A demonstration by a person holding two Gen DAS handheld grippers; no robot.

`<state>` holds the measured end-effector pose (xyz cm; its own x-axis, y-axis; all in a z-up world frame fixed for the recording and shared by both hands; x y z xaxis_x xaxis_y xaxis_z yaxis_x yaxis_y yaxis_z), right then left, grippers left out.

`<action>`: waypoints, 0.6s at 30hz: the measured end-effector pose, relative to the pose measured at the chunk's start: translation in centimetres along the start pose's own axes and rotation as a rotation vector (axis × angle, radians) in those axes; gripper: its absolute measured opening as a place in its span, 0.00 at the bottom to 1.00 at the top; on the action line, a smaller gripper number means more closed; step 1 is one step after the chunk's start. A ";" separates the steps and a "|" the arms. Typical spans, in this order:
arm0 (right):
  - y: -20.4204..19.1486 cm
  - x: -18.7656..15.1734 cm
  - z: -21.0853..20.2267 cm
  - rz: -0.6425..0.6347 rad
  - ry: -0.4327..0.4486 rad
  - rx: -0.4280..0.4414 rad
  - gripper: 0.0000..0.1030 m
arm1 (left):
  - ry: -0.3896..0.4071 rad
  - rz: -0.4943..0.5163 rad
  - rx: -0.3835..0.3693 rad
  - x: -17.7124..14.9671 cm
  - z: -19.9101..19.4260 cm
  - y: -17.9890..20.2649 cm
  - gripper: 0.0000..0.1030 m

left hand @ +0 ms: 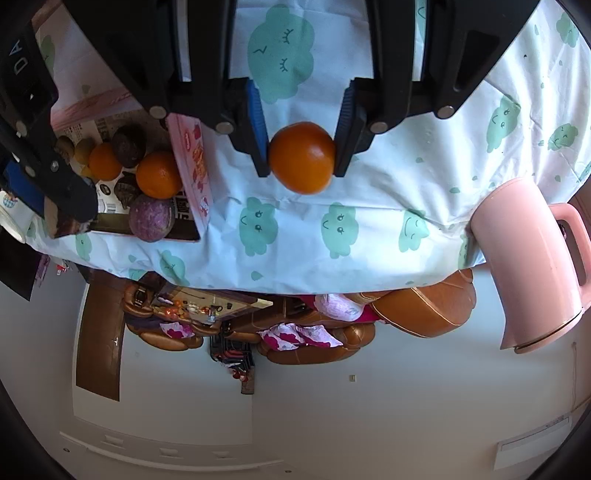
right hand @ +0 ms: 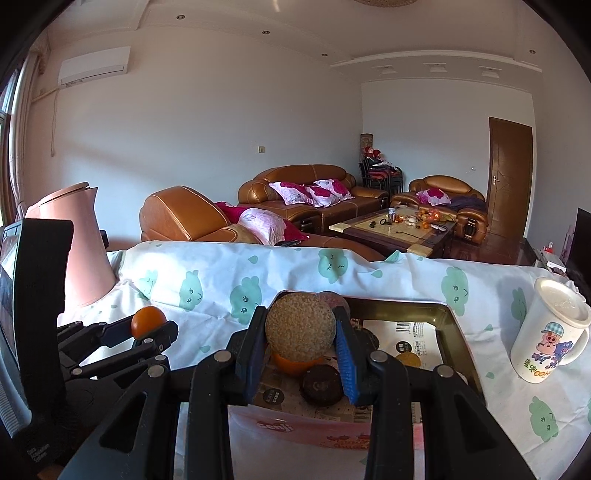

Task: Organize fruits
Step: 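Release the slice and orange into the tin box with both grippers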

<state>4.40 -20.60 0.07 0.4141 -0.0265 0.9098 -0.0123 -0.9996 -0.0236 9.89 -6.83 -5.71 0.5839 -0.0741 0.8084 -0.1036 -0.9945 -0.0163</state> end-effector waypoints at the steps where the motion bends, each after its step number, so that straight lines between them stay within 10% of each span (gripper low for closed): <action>1: 0.0 -0.1 -0.1 0.000 -0.003 0.004 0.36 | -0.001 0.004 -0.001 -0.2 -0.2 0.2 0.34; 18: 7.2 -0.2 -2.2 0.040 0.015 -0.107 0.36 | 0.044 0.070 -0.112 1.2 -1.9 6.4 0.34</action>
<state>2.20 -27.79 0.67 0.3975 -0.0652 0.9153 -0.1259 -0.9919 -0.0159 8.39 -13.11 -3.73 0.5365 -0.1377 0.8326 -0.2342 -0.9721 -0.0098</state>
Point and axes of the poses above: each gripper's, at about its wrist camera, not at the fingertips, and z roughly the way its jaws point, y to its right, x to its top, the point moved 9 cm from there along z, roughly the way its jaws point
